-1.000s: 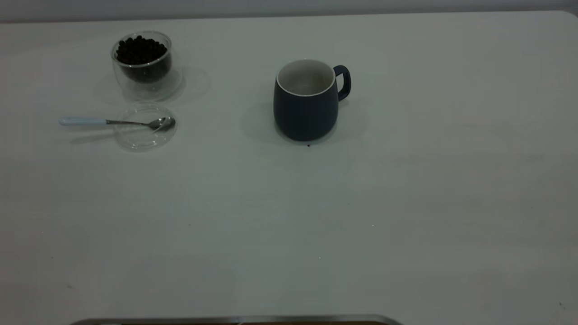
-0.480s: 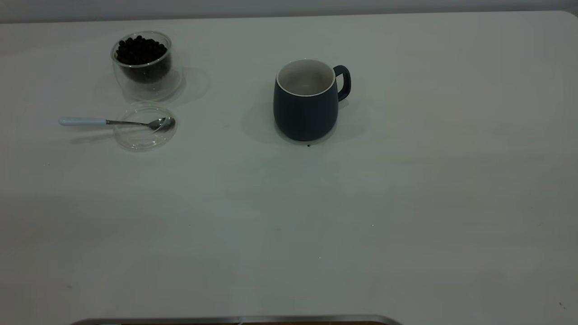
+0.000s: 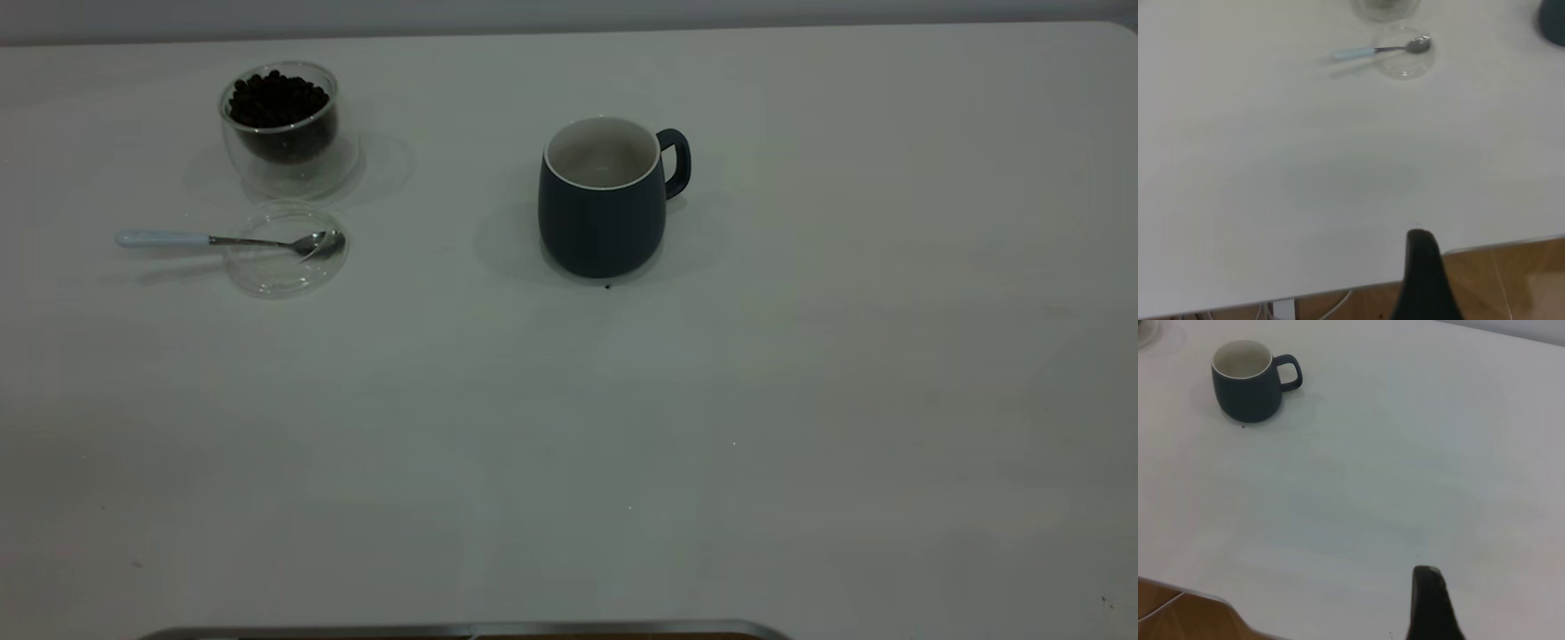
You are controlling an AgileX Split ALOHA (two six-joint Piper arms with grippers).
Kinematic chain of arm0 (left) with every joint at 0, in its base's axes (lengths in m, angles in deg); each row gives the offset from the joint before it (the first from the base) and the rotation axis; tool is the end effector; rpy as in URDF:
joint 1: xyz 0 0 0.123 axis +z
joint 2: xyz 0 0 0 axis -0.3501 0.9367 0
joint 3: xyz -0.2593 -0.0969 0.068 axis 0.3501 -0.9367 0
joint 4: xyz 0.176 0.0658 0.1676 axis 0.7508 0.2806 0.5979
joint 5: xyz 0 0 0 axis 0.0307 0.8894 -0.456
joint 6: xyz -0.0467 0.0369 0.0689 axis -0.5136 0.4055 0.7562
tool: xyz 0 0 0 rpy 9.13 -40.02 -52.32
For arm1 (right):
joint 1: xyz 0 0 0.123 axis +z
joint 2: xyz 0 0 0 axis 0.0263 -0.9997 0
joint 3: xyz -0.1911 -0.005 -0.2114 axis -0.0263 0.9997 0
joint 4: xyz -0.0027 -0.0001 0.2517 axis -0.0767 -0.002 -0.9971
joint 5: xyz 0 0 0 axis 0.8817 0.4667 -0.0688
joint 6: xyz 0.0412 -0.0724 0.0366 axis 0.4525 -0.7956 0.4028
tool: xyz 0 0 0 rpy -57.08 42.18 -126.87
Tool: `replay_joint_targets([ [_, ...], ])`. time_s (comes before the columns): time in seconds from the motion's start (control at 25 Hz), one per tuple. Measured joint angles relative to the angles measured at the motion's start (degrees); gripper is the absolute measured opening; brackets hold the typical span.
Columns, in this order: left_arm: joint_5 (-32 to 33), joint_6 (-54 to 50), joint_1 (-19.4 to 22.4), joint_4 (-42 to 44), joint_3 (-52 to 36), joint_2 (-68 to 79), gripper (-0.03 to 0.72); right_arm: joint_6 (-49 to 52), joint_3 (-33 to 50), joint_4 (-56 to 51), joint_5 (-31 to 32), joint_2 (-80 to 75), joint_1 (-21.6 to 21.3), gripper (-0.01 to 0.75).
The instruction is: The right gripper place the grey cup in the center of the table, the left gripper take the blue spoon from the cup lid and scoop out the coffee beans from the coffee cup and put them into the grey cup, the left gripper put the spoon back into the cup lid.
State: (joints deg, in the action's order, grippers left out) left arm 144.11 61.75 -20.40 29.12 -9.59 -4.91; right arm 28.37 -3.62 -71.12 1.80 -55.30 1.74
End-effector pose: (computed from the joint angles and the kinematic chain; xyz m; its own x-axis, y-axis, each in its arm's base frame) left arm -0.0041 -0.0080 0.2702 -0.5278 0.0768 -0.8459 0.1137 0.9933 0.0192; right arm -0.0108 0.0102 0.2702 -0.5047 -0.1515 -0.8499 -0.2206 0.9744 -0.0427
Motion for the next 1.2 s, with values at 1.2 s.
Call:
replay_joint_targets([
  [1.2, 0.5, -1.9, 0.0, 2.0, -0.2, -2.1, 0.593, 0.0, 0.0, 0.0, 0.0, 0.0, 0.0, 0.511],
])
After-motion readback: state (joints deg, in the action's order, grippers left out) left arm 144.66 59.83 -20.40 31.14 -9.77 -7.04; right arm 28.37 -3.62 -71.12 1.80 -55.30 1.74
